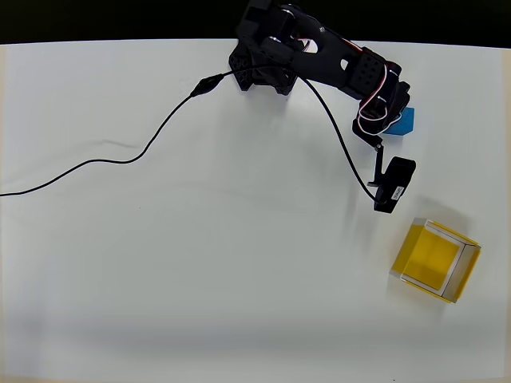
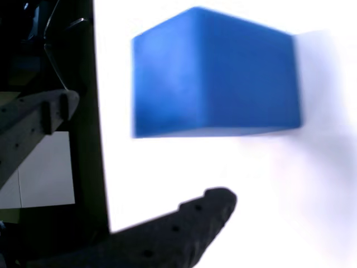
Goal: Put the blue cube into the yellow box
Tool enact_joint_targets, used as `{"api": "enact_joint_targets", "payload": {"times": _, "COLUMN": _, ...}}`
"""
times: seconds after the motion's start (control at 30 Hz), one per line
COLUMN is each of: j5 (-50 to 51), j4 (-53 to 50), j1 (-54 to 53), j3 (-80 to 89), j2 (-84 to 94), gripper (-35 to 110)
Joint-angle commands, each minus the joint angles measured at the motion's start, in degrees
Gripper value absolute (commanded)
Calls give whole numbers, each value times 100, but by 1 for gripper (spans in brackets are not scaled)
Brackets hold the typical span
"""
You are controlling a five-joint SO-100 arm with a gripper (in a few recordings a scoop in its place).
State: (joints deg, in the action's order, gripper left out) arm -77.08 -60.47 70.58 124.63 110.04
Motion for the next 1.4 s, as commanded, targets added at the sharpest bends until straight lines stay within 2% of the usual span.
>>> {"api": "enact_joint_targets", "payload": {"times": 0.0, "j5": -211, "j4": 229, "j1": -35, "j3": -158, "j2": 44, "gripper": 49}}
{"api": "enact_joint_targets", "payload": {"times": 0.7, "j5": -949, "j4": 1626, "j1": -141, "j3": -229, "j2": -905, "gripper": 43}}
{"api": "enact_joint_targets", "payload": {"times": 1.37, "j5": -1028, "j4": 1907, "j1": -149, "j3": -185, "j2": -1002, "gripper": 21}}
